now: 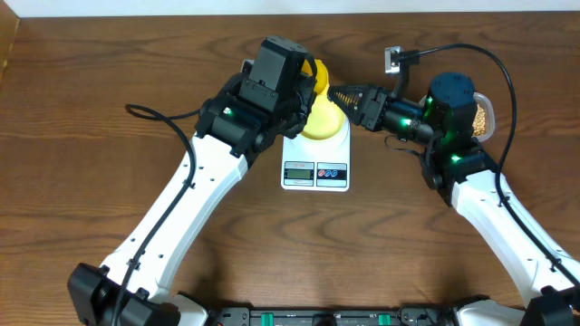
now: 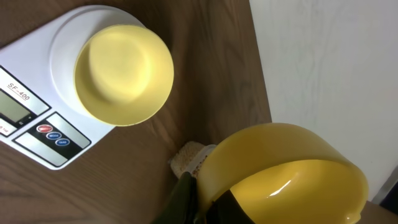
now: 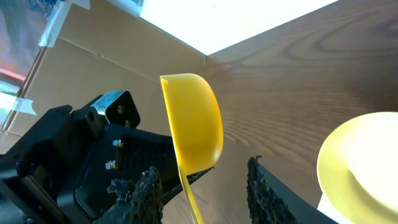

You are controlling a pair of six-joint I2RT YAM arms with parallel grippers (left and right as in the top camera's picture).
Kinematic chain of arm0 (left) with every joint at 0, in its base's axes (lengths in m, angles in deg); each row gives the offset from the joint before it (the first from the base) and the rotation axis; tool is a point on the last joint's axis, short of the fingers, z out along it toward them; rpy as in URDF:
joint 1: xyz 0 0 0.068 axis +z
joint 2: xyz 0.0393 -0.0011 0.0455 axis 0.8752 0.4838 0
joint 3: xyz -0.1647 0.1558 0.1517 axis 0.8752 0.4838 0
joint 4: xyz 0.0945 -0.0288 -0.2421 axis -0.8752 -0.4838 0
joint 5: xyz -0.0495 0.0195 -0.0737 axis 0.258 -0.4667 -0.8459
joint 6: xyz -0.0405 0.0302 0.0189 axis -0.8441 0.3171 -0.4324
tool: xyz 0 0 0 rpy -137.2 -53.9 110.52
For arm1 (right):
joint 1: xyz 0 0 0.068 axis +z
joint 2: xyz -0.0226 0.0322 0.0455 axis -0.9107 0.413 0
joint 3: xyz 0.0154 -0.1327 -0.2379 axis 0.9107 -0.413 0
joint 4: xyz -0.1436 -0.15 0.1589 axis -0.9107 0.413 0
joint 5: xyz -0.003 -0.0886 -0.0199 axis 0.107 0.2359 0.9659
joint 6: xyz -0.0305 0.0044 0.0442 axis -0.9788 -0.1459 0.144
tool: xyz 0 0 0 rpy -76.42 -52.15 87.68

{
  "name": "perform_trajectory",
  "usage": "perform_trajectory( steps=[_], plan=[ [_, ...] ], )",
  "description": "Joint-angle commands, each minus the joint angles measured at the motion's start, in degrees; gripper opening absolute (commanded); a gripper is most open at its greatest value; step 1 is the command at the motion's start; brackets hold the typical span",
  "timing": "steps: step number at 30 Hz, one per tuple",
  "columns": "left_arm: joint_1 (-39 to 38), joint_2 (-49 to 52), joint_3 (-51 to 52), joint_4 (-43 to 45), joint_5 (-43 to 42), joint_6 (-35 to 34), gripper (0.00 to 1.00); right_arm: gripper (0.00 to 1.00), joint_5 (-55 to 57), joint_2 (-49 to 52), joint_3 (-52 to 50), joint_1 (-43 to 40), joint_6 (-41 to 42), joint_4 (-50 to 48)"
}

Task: Scoop item into bowl and weigh 50g on scale
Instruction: 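Grasp the scoop handle with the right gripper from the left gripper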

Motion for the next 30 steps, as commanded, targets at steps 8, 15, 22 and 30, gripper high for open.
perform_trajectory(
  steps=[8,15,22,30],
  plan=[
    [1.70,-0.52,-0.24,0.26,1.29,-0.72,0.07,0.49,0.11,-0.09,1.07,0.13,0.63,-0.15],
    [2.12,-0.52,-0.24,0.83,1.20,-0.76,0.08,0.50,0.31,-0.09,1.07,0.02,0.94,-0.20],
    [2.12,-0.52,-0.24,2.29,-1.99,-2.03,0.08,0.49,0.26,-0.09,1.07,0.17,3.21,-1.40],
    [2.03,-0.52,-0.24,1.22,-3.80,-2.01,0.08,0.45,-0.02,-0.09,1.07,0.17,3.21,-3.82]
  ],
)
